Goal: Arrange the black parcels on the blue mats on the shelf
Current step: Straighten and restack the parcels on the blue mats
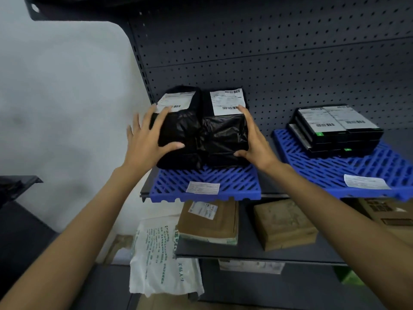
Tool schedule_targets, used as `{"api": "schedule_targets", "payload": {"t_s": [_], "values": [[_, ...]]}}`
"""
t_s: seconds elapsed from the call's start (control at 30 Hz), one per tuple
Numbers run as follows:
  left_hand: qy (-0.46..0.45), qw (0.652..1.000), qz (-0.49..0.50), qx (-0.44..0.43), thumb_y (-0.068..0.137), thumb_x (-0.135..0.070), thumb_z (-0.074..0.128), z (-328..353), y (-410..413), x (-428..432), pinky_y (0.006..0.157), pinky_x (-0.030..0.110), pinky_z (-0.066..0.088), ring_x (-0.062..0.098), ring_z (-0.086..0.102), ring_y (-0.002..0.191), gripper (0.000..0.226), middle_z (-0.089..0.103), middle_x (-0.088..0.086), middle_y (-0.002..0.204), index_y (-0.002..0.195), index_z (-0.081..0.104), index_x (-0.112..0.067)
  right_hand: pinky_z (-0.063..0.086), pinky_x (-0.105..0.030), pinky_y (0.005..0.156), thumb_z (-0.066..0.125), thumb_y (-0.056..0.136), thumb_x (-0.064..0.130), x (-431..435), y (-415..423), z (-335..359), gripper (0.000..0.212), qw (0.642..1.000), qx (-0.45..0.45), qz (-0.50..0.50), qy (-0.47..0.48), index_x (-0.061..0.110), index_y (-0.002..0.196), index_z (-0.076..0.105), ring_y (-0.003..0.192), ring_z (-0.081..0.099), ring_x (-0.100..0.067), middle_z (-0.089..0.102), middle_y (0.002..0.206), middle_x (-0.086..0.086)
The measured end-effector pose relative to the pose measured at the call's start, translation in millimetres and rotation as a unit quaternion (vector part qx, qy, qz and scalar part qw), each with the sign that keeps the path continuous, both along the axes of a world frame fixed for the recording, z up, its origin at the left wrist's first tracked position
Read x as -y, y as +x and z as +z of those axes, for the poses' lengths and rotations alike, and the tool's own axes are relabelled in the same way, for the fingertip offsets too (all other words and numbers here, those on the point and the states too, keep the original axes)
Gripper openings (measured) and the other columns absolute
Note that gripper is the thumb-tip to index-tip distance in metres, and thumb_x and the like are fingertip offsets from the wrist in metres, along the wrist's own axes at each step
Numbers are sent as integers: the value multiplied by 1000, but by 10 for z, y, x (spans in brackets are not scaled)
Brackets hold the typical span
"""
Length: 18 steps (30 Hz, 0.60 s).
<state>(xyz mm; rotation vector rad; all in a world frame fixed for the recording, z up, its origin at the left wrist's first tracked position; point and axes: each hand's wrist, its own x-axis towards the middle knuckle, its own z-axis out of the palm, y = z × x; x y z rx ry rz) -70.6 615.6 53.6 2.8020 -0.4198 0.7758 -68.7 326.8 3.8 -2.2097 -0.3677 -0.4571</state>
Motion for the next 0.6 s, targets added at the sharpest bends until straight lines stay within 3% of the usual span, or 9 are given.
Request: {"api": "schedule_targets", "payload": {"t_s": [0.1, 0.23, 0.43, 0.53, 0.6], "values": [[-74, 993, -79, -51, 74, -49, 78, -69, 74, -24, 100, 58, 46, 38, 41, 134, 99, 7, 4, 160, 153, 21, -30, 27, -63, 113, 84, 71, -1, -100, 16, -6, 130, 1000, 0, -9, -13, 56, 148, -4, 149, 15, -18, 7, 163, 12], [-67, 994, -80, -15, 68, -23, 89, -215, 204, 27, 97, 54, 48, 42, 46, 127, 106, 7, 7, 158, 150, 22, -29, 33, -61, 109, 84, 70, -2, -203, 42, -25, 130, 1000, 5, -23, -15, 57, 147, -2, 147, 22, -21, 10, 163, 10], [-64, 994, -85, 15, 64, -14, 91, -303, 284, -25, 99, 53, 48, 41, 43, 131, 115, 6, 6, 158, 151, 17, -35, 32, -62, 110, 82, 74, 1, -222, 14, 12, 126, 999, -5, -18, -31, 53, 149, -5, 148, 19, -20, 9, 163, 10], [-36, 997, -73, 17, 65, -18, 91, -301, 265, -40, 104, 54, 43, 41, 34, 137, 120, 3, 7, 161, 154, 12, -33, 33, -55, 113, 81, 79, 26, -115, -14, 89, 115, 998, -18, 11, -52, 48, 151, -5, 149, 18, -20, 3, 164, 8], [18, 999, -30, 37, 66, -32, 89, -302, 251, -35, 114, 60, 26, 46, 17, 144, 121, 3, 10, 162, 157, 8, -29, 40, -53, 106, 70, 81, 55, -83, -74, 158, 105, 995, -5, -23, -101, 48, 151, -8, 148, 19, -27, -5, 164, 10]]}}
